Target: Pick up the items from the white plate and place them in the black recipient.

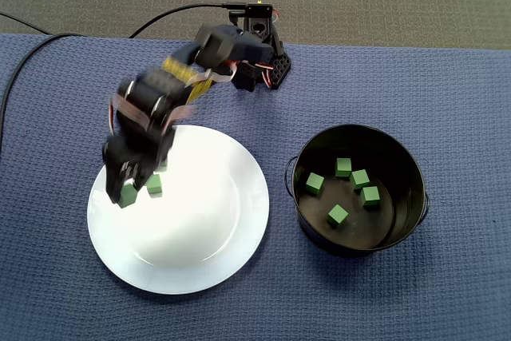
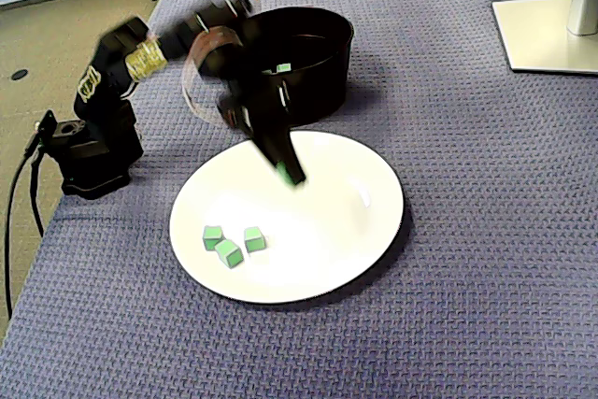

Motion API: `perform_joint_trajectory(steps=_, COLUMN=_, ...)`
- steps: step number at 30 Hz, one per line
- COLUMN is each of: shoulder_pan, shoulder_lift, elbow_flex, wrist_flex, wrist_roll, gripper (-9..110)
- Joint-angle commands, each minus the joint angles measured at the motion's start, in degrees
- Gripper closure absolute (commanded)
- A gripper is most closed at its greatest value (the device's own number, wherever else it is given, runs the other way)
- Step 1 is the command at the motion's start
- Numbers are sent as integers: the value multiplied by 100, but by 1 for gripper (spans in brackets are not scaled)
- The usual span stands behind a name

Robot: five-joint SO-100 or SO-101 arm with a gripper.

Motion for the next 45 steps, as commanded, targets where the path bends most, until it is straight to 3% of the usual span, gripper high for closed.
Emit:
perform_joint_trajectory(steps=1, shoulder_pan=-527, shoulder_lift=2162, elbow_flex=79, wrist_flex=-571, wrist_roll=-2092, gripper=102)
perform_joint_trajectory(steps=4, shoulder_pan=-1345, shoulder_lift=3322, elbow_flex=1046, wrist_flex=-984, wrist_roll=-3313, gripper=102)
perform_joint_trajectory(steps=12, shoulder_pan=-4465, shoulder_lift=5432, elbow_flex=4693, wrist_flex=-2338, wrist_roll=-5010, gripper=102)
perform_joint_trajectory(steps=16, shoulder_pan=-5388, shoulder_lift=5256, elbow_flex=6126, wrist_flex=-2813, wrist_roll=-5229, gripper=102)
perform_joint_trajectory(steps=24, shoulder_pan=-6003, shoulder_lift=3885, elbow_flex=6864, wrist_flex=-3129, wrist_roll=-4808, gripper=102)
perform_joint_trajectory(steps=27, shoulder_pan=-6073, shoulder_lift=3691, elbow_flex=7066, wrist_flex=-3190, wrist_roll=-4808, gripper=100)
perform_joint_trajectory(steps=29, shoulder_pan=-6064, shoulder_lift=3744, elbow_flex=7198, wrist_flex=-3173, wrist_roll=-4878, gripper=70)
perform_joint_trajectory(steps=32, shoulder_pan=-5880, shoulder_lift=4061, elbow_flex=7031, wrist_flex=-2698, wrist_roll=-5150, gripper=58)
perform_joint_trajectory(steps=39, shoulder_pan=-4368, shoulder_lift=4896, elbow_flex=4562, wrist_flex=290, wrist_roll=-6979, gripper=63)
perform_joint_trajectory(steps=45, shoulder_pan=-1890, shoulder_lift=5282, elbow_flex=4228, wrist_flex=1644, wrist_roll=-10433, gripper=62)
